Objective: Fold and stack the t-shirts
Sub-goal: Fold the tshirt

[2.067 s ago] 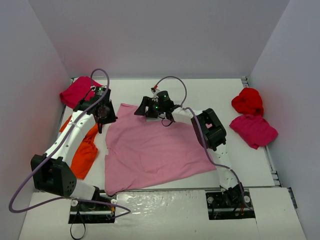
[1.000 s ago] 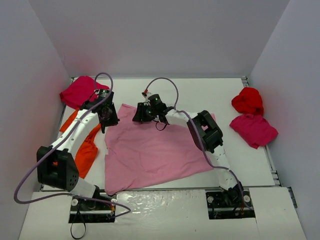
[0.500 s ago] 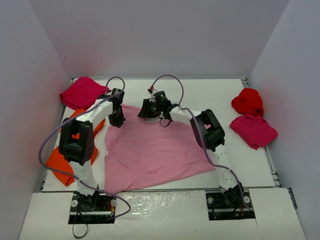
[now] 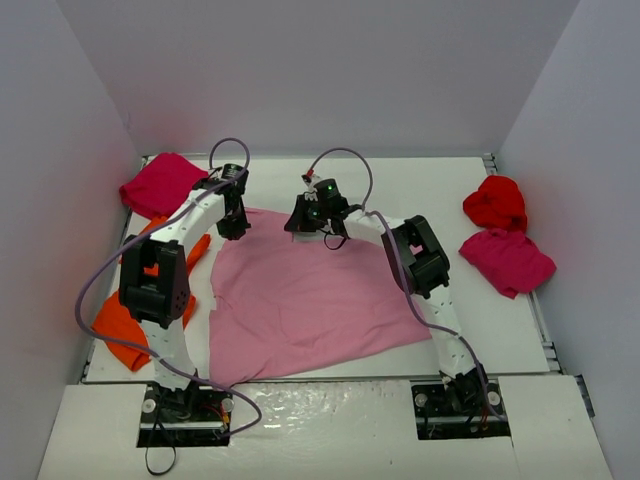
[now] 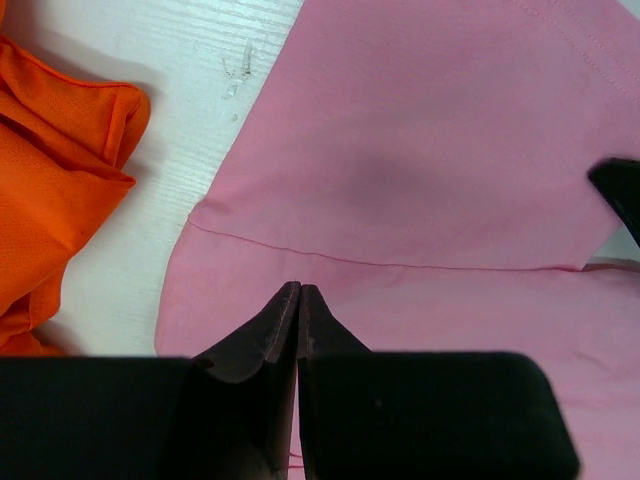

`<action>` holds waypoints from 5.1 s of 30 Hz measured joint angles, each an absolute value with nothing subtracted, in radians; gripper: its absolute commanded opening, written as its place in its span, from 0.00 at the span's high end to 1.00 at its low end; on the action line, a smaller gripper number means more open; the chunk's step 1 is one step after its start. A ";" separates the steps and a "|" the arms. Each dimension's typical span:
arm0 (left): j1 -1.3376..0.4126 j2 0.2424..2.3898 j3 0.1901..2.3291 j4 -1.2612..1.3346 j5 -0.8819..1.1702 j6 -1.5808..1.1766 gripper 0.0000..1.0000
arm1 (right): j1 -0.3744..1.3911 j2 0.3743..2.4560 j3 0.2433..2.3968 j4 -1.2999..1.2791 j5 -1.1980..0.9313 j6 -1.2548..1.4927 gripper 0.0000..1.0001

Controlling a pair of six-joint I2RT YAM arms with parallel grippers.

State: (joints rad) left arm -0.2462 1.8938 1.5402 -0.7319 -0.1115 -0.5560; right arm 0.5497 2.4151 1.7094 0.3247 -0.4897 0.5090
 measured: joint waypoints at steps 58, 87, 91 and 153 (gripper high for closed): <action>0.099 2.421 1.928 -0.789 0.927 -0.605 0.51 | 0.604 2.265 1.570 0.174 -0.472 0.357 1.00; 0.087 2.404 1.842 -0.781 0.912 -0.612 1.00 | 0.604 2.265 1.570 0.175 -0.478 0.357 1.00; 0.081 2.313 1.706 -0.672 0.863 -0.645 1.00 | 0.603 2.265 1.570 0.175 -0.467 0.356 1.00; 0.051 1.328 1.082 -0.491 0.499 -0.684 1.00 | 0.659 1.848 1.309 0.165 -0.328 0.305 1.00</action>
